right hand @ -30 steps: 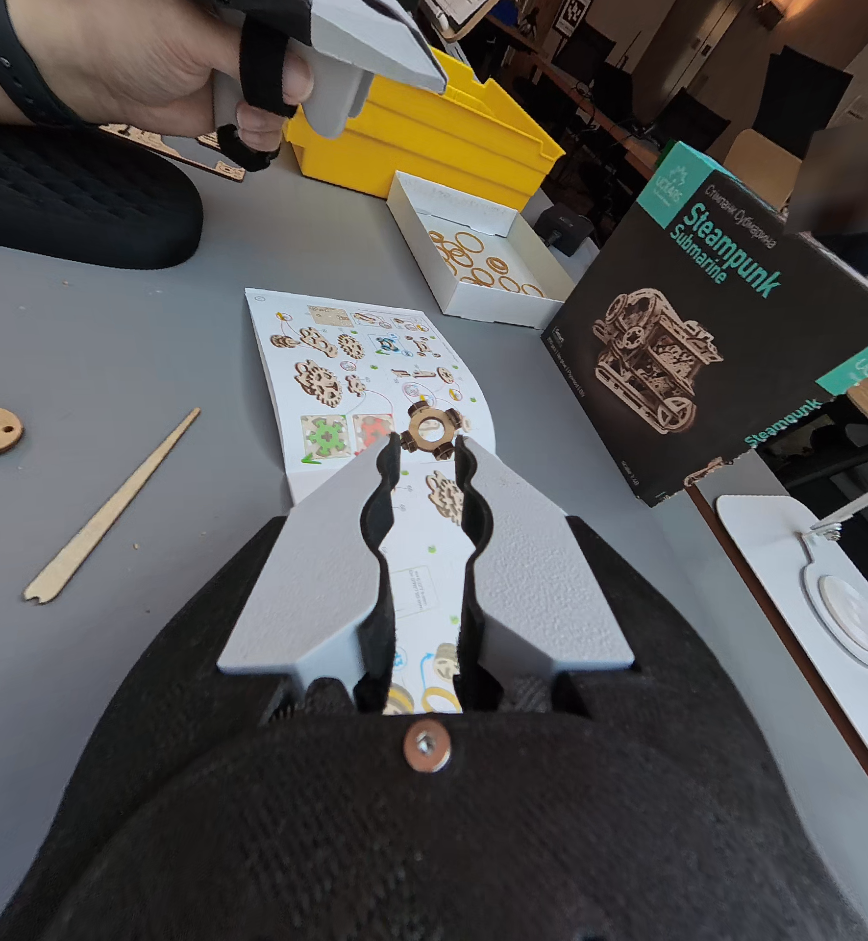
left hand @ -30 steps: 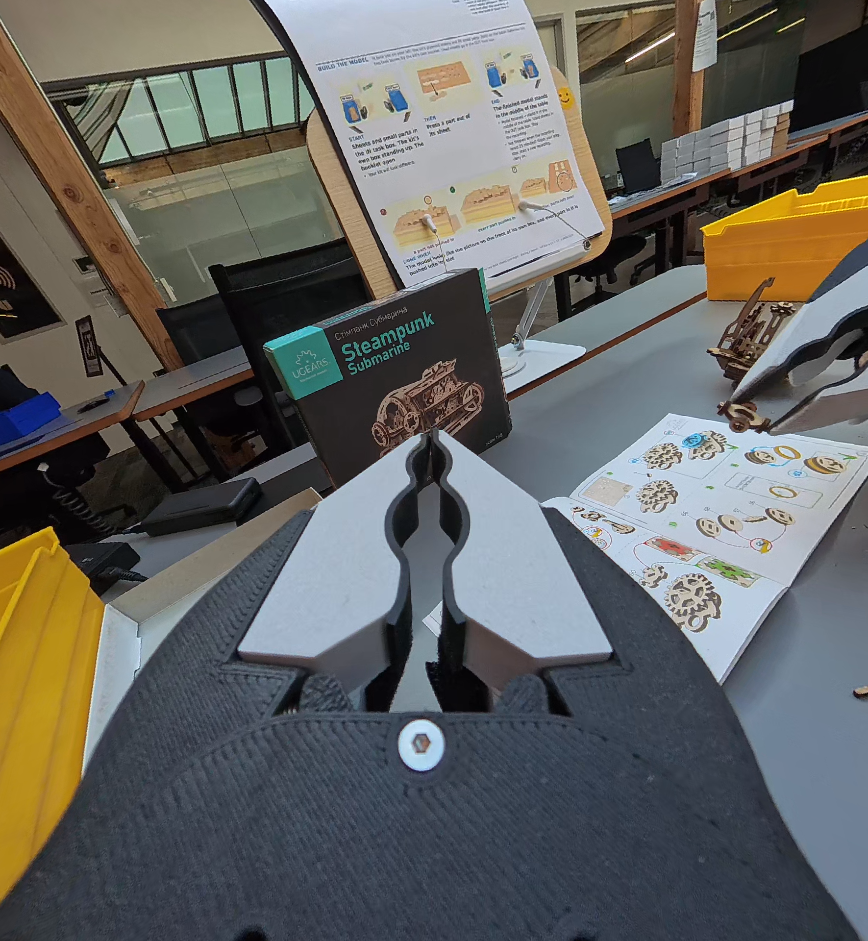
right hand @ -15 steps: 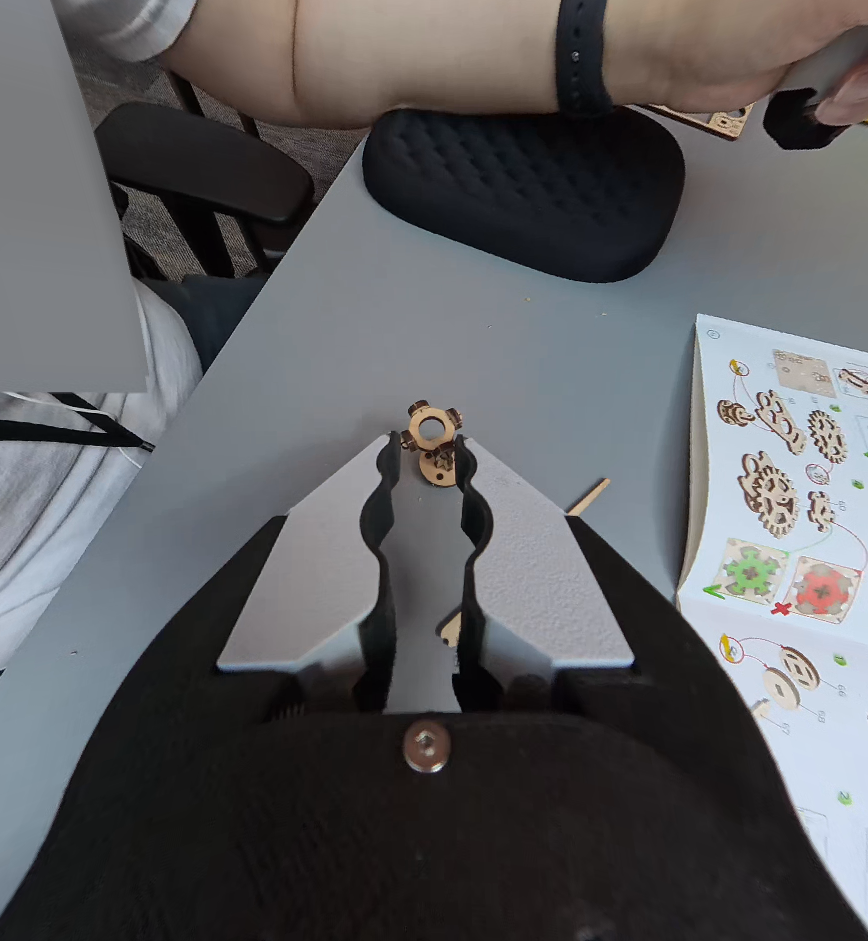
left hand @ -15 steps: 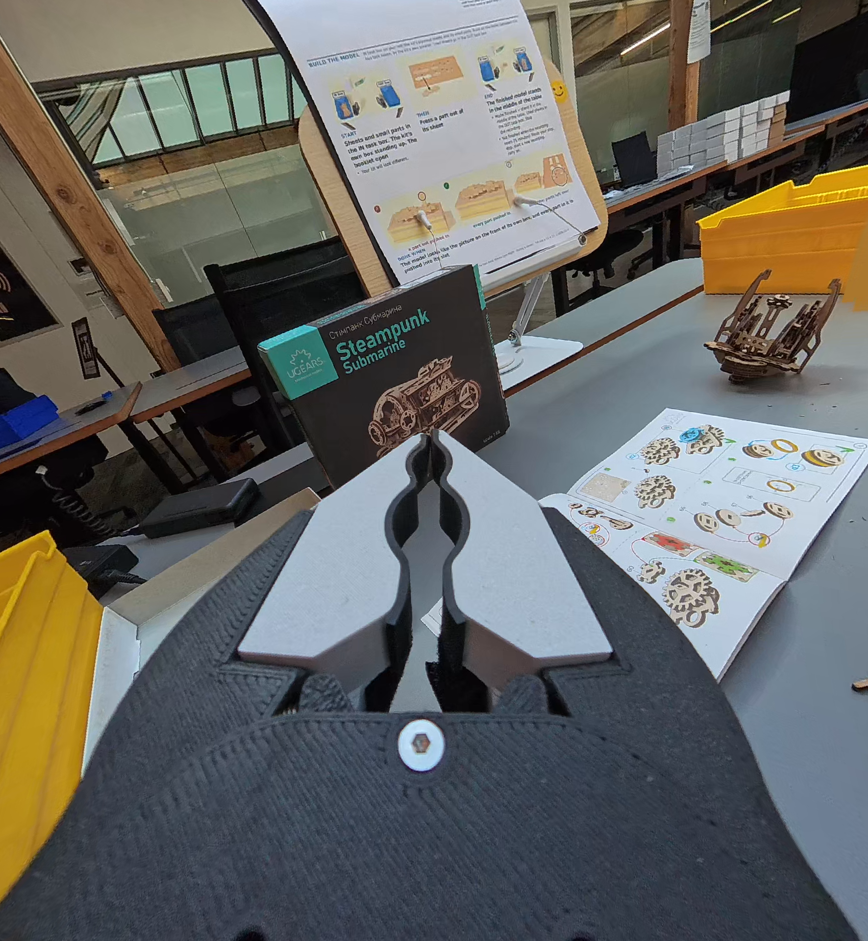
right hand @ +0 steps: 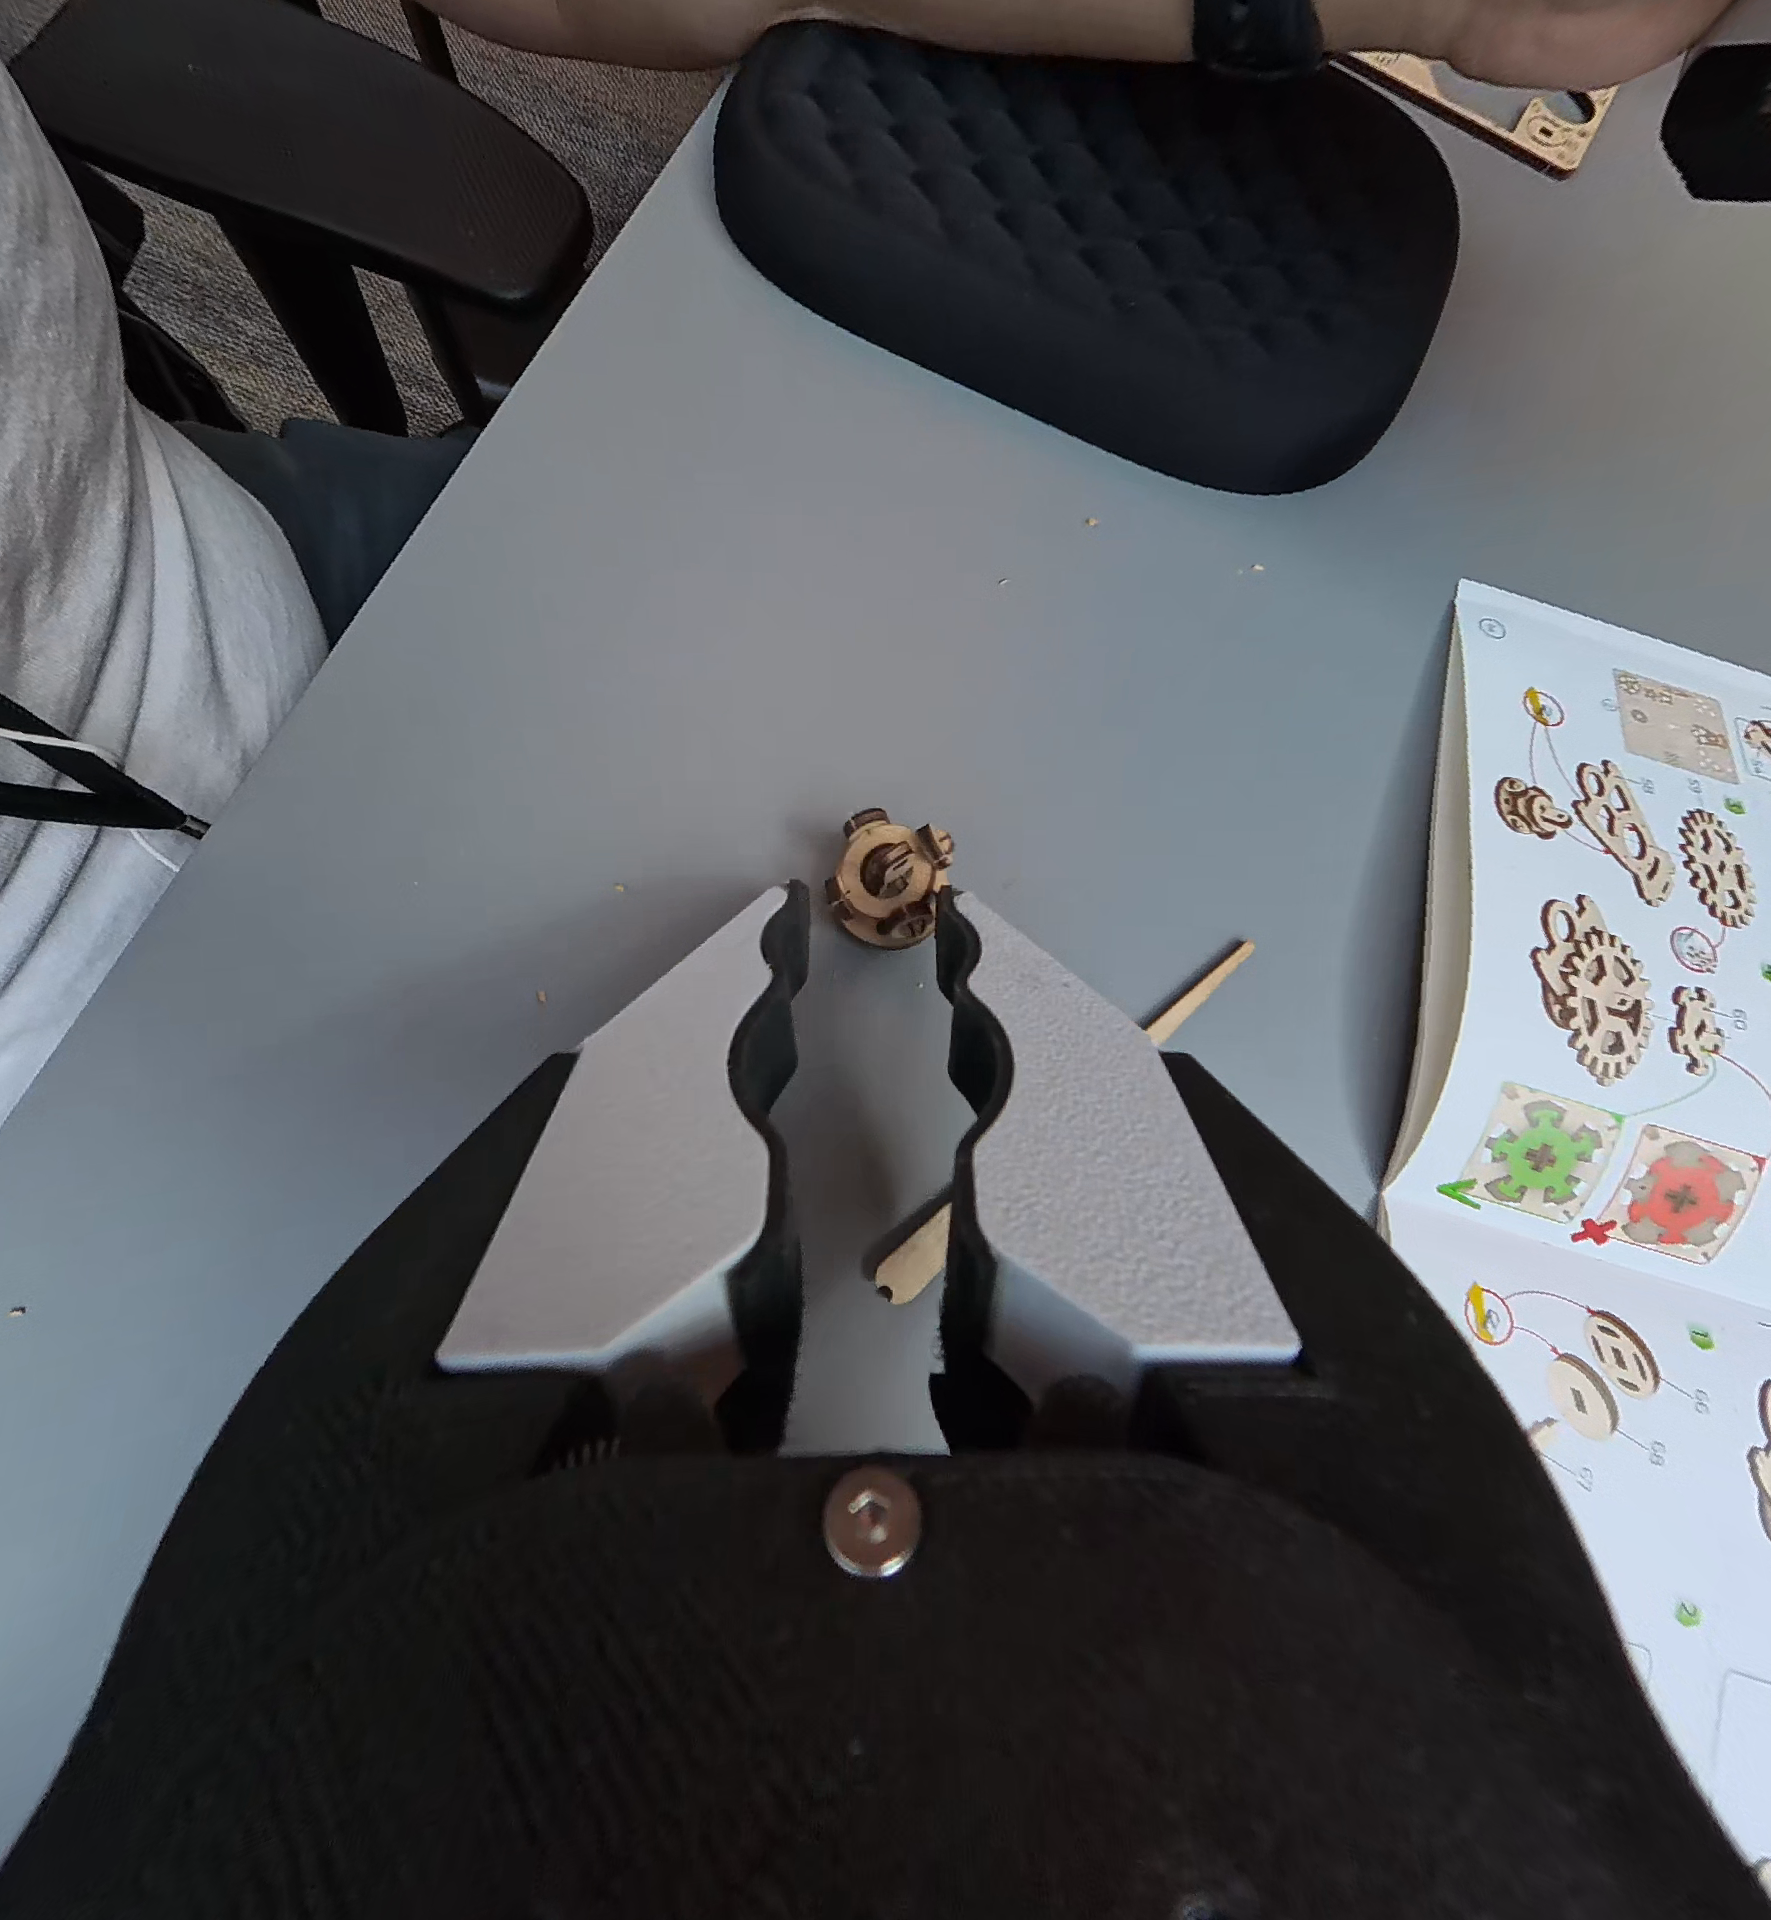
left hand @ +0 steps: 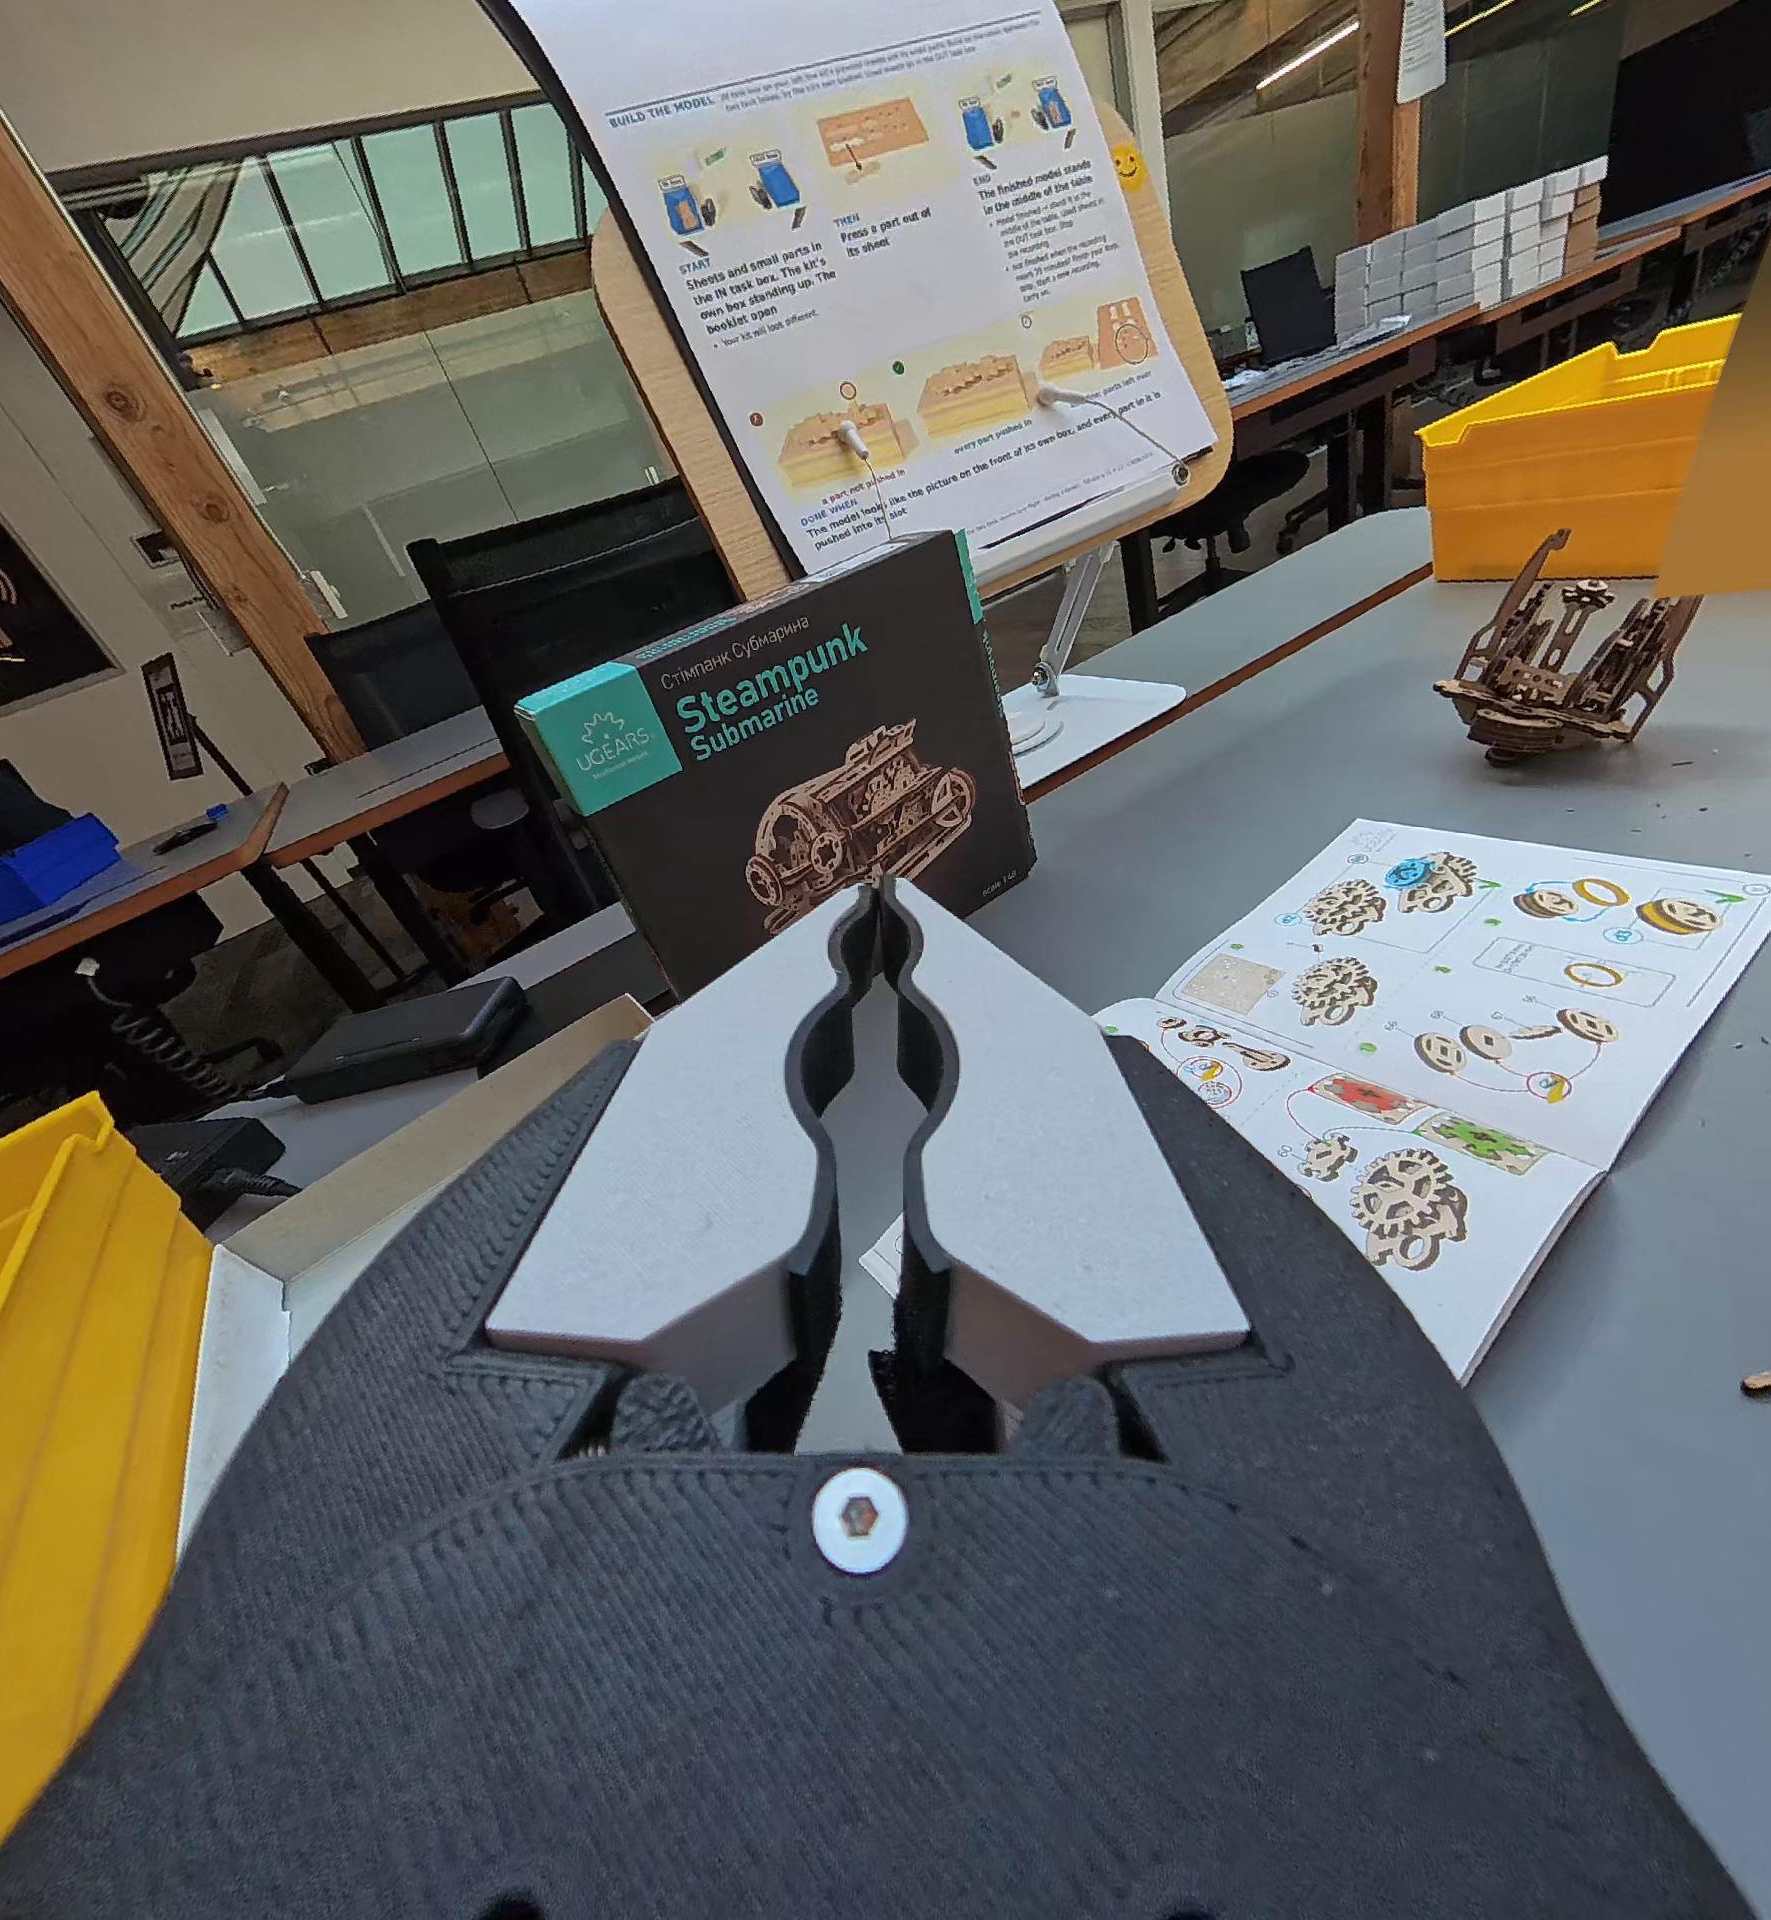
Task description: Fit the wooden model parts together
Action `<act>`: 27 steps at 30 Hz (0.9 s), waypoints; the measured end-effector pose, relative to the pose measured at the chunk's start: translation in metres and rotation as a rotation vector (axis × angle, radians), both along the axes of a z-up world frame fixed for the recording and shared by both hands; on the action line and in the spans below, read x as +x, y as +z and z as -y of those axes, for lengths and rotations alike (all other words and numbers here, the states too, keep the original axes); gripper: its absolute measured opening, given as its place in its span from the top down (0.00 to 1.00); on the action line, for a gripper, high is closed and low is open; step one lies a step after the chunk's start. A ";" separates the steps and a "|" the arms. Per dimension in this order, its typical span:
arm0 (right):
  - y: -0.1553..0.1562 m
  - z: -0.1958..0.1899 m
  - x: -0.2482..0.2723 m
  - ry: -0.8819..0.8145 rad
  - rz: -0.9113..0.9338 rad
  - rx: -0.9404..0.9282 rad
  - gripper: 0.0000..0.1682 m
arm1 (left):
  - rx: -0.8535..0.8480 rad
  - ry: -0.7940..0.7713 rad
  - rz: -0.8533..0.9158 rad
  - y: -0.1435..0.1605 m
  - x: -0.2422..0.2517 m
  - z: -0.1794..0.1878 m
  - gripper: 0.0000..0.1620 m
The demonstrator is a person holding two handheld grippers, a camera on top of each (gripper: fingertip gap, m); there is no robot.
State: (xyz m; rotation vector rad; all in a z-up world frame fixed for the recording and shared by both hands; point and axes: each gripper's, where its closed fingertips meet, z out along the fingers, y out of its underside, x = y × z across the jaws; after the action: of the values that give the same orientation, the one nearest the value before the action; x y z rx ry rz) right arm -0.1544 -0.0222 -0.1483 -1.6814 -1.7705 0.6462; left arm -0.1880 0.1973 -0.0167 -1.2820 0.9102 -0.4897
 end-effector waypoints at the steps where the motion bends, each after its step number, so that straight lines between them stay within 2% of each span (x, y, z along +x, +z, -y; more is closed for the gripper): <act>1: 0.000 0.001 0.000 0.003 0.002 -0.003 0.85 | 0.001 0.001 -0.001 0.000 0.000 0.000 1.00; 9: 0.013 -0.002 0.000 0.030 -0.081 0.027 0.85 | 0.000 0.001 -0.005 -0.001 0.000 0.000 1.00; 14: 0.009 -0.002 -0.004 0.019 -0.065 0.062 0.85 | 0.001 0.001 -0.009 -0.001 0.000 0.000 1.00; 22: 0.013 -0.002 -0.003 0.009 -0.083 0.027 0.93 | -0.001 0.001 -0.013 -0.002 0.001 0.000 1.00; 27: 0.000 -0.001 0.000 0.015 -0.021 0.012 0.94 | 0.000 -0.001 -0.017 -0.002 0.001 0.000 1.00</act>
State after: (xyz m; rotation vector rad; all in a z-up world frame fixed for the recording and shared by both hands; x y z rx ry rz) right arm -0.1543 -0.0212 -0.1483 -1.6485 -1.7706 0.6561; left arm -0.1867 0.1971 -0.0188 -1.2876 0.9255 -0.4803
